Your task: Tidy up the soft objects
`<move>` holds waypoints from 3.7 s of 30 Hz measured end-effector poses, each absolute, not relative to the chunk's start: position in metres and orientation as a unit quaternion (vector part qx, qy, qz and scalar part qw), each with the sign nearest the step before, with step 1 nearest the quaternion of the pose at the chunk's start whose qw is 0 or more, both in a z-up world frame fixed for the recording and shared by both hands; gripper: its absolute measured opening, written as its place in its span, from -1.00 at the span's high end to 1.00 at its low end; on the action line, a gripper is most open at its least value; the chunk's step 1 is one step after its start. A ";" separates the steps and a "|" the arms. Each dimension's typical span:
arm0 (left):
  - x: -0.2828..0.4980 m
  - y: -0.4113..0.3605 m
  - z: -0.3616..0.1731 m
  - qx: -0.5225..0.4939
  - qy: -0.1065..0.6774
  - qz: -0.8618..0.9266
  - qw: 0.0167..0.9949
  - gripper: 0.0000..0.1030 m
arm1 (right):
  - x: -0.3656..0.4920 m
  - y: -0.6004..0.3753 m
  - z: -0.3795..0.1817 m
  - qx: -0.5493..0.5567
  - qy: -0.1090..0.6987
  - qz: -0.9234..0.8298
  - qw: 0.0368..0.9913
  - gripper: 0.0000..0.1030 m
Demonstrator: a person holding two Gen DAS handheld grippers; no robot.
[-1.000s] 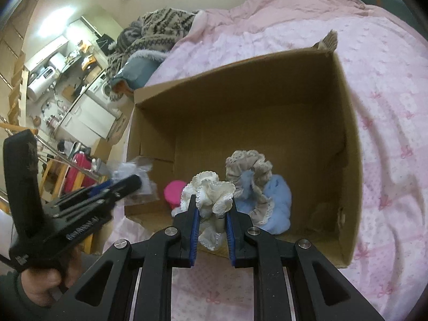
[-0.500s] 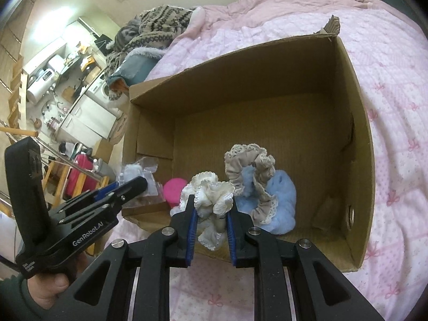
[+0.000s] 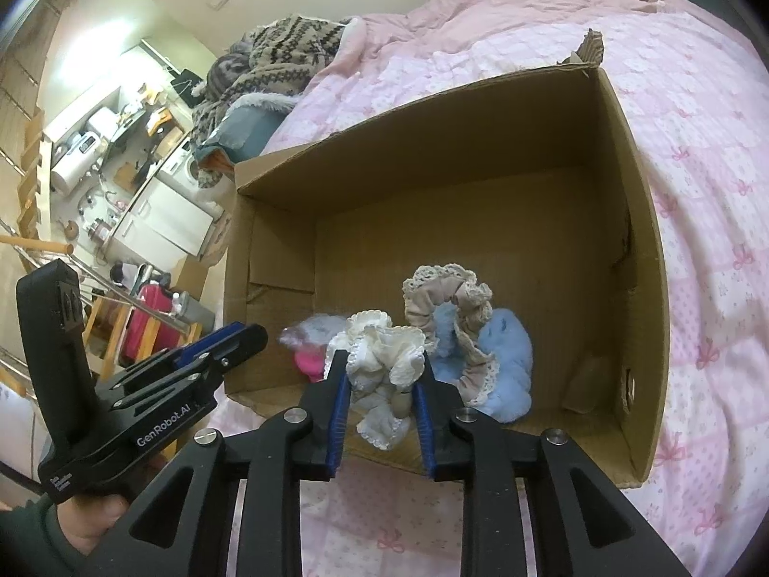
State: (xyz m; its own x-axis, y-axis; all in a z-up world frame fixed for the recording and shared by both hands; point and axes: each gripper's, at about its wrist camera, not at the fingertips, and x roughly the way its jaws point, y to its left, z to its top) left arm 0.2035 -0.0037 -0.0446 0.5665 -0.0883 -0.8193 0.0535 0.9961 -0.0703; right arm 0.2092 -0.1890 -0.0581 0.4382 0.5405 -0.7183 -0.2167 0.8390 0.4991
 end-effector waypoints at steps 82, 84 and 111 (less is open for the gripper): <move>0.071 0.023 0.019 -0.053 0.356 -0.006 0.933 -0.99 | 0.096 -0.195 -0.002 0.037 0.358 0.083 0.929 -1.00; 0.072 0.022 0.019 -0.052 0.357 -0.007 0.933 -0.99 | 0.097 -0.195 -0.002 0.037 0.358 0.083 0.929 -1.00; 0.073 0.021 0.016 -0.045 0.362 -0.009 0.931 -0.99 | 0.098 -0.198 0.001 0.041 0.354 0.081 0.931 -1.00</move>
